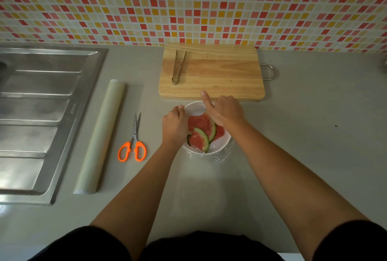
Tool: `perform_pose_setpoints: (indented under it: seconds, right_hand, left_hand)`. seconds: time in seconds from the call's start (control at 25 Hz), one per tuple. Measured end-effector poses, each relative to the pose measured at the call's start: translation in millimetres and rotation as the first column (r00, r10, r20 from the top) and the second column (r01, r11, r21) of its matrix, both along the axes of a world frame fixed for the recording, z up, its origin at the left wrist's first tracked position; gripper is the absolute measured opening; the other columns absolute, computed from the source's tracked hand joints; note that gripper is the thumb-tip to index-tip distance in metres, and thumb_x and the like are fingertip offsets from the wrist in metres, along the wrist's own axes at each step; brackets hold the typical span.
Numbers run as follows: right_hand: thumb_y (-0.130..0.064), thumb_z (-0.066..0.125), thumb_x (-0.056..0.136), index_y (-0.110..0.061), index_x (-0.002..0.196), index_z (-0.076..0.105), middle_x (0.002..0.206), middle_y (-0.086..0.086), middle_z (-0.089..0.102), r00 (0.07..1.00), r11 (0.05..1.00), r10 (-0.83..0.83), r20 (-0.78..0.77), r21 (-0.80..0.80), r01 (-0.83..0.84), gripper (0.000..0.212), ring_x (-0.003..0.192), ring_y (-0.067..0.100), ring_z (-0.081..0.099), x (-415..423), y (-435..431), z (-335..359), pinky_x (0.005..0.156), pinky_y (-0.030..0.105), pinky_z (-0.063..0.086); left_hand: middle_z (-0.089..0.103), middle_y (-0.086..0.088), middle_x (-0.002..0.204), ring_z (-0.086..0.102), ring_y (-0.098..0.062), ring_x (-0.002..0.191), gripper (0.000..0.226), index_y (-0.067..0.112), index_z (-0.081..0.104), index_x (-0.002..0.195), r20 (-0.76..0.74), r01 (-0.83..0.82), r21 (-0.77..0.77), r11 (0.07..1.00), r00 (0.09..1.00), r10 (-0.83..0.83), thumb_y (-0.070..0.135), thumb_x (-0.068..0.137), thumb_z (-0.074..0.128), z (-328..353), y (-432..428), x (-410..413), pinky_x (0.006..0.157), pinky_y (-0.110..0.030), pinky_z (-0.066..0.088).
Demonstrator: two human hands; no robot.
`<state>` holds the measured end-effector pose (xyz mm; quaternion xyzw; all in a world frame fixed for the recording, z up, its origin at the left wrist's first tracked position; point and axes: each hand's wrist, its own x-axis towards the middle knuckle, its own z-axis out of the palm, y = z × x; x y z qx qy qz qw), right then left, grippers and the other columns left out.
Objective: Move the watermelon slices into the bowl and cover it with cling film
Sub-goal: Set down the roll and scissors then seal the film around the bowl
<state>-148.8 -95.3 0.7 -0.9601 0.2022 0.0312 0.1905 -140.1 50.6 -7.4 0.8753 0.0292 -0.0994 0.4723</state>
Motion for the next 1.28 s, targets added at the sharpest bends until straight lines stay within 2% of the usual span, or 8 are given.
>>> perform_pose_setpoints:
  seconds: [0.12, 0.2, 0.36, 0.52, 0.96, 1.04, 1.16, 1.28]
  right_hand:
    - [-0.068, 0.012, 0.085, -0.005, 0.050, 0.045, 0.054, 0.007, 0.046, 0.994, 1.000, 0.020, 0.105, 0.019, -0.022, 0.079, 0.055, 0.025, 0.045, 1, -1, -1, 0.057, 0.029, 0.032]
    - [-0.050, 0.020, 0.093, -0.006, 0.064, 0.052, 0.066, 0.007, 0.058, 0.962, 0.958, 0.144, 0.232, 0.212, -0.194, 0.062, 0.070, 0.028, 0.055, 1, -5, 0, 0.064, 0.032, 0.039]
    - [-0.039, 0.025, 0.097, 0.000, 0.086, 0.056, 0.089, 0.019, 0.063, 0.983, 0.850, 0.178, 0.047, 0.495, -0.178, 0.051, 0.082, 0.030, 0.056, 1, -12, -1, 0.070, 0.037, 0.040]
    - [-0.036, 0.021, 0.096, -0.005, 0.066, 0.042, 0.067, 0.008, 0.047, 0.991, 0.895, 0.128, -0.036, 0.435, -0.100, 0.048, 0.067, 0.024, 0.044, 6, -9, 3, 0.053, 0.032, 0.030]
    - [-0.036, 0.016, 0.095, -0.004, 0.055, 0.047, 0.070, 0.019, 0.052, 0.998, 0.969, 0.061, -0.022, 0.242, -0.054, 0.060, 0.075, 0.033, 0.052, 5, 2, 5, 0.068, 0.032, 0.033]
    - [-0.031, 0.017, 0.096, -0.002, 0.065, 0.051, 0.079, 0.025, 0.056, 0.998, 0.959, 0.044, -0.048, 0.283, -0.029, 0.055, 0.084, 0.038, 0.055, 6, 4, 8, 0.069, 0.033, 0.034]
    - [-0.014, 0.019, 0.095, 0.004, 0.107, 0.048, 0.112, 0.034, 0.055, 0.990, 0.914, -0.029, -0.140, 0.398, 0.083, 0.036, 0.104, 0.045, 0.051, 7, 1, 13, 0.079, 0.038, 0.038]
    - [-0.008, 0.019, 0.094, 0.000, 0.110, 0.037, 0.121, 0.033, 0.051, 0.970, 0.868, -0.083, -0.228, 0.461, 0.183, 0.026, 0.109, 0.044, 0.049, 6, 0, 19, 0.079, 0.034, 0.033]
  left_hand:
    - [0.049, -0.003, 0.062, 0.044, -0.017, 0.060, 0.039, 0.012, 0.046, 0.065, -0.006, 0.007, 0.002, 1.000, 1.000, -0.007, 0.023, 0.098, 0.030, 0, 0, 0, 0.060, -0.034, 0.026]
    - [0.050, -0.003, 0.063, 0.044, -0.018, 0.061, 0.039, 0.009, 0.048, 0.067, -0.007, 0.013, 0.003, 1.000, 1.000, -0.013, 0.023, 0.098, 0.030, -1, 0, 0, 0.059, -0.034, 0.027]
    - [0.049, -0.001, 0.063, 0.044, -0.010, 0.060, 0.039, 0.007, 0.051, 0.072, -0.003, 0.012, 0.008, 1.000, 1.000, -0.012, 0.025, 0.099, 0.029, -1, 0, -1, 0.060, -0.033, 0.027]
    - [0.049, -0.001, 0.062, 0.044, -0.008, 0.059, 0.038, 0.008, 0.051, 0.071, 0.007, 0.003, 0.007, 1.000, 1.000, -0.003, 0.024, 0.099, 0.030, -2, 0, -2, 0.058, -0.029, 0.023]
    - [0.046, 0.000, 0.057, 0.041, -0.009, 0.054, 0.041, 0.020, 0.040, 0.058, 0.061, -0.030, 0.011, 0.999, 0.998, 0.029, 0.023, 0.098, 0.034, -4, 0, -3, 0.049, -0.025, 0.028]
    - [0.046, 0.002, 0.056, 0.042, -0.008, 0.054, 0.038, 0.015, 0.044, 0.062, 0.087, -0.035, 0.001, 0.999, 0.996, 0.035, 0.021, 0.098, 0.035, -5, 2, -4, 0.047, -0.021, 0.027]
    - [0.046, 0.004, 0.056, 0.042, -0.007, 0.054, 0.034, 0.013, 0.047, 0.067, 0.098, -0.043, -0.020, 0.999, 0.994, 0.045, 0.021, 0.099, 0.036, -7, 3, -7, 0.050, -0.029, 0.020]
    - [0.050, 0.003, 0.061, 0.045, -0.011, 0.057, 0.034, 0.010, 0.057, 0.077, 0.107, -0.054, -0.033, 0.998, 0.993, 0.057, 0.022, 0.099, 0.034, -9, 3, -11, 0.053, -0.029, 0.025]
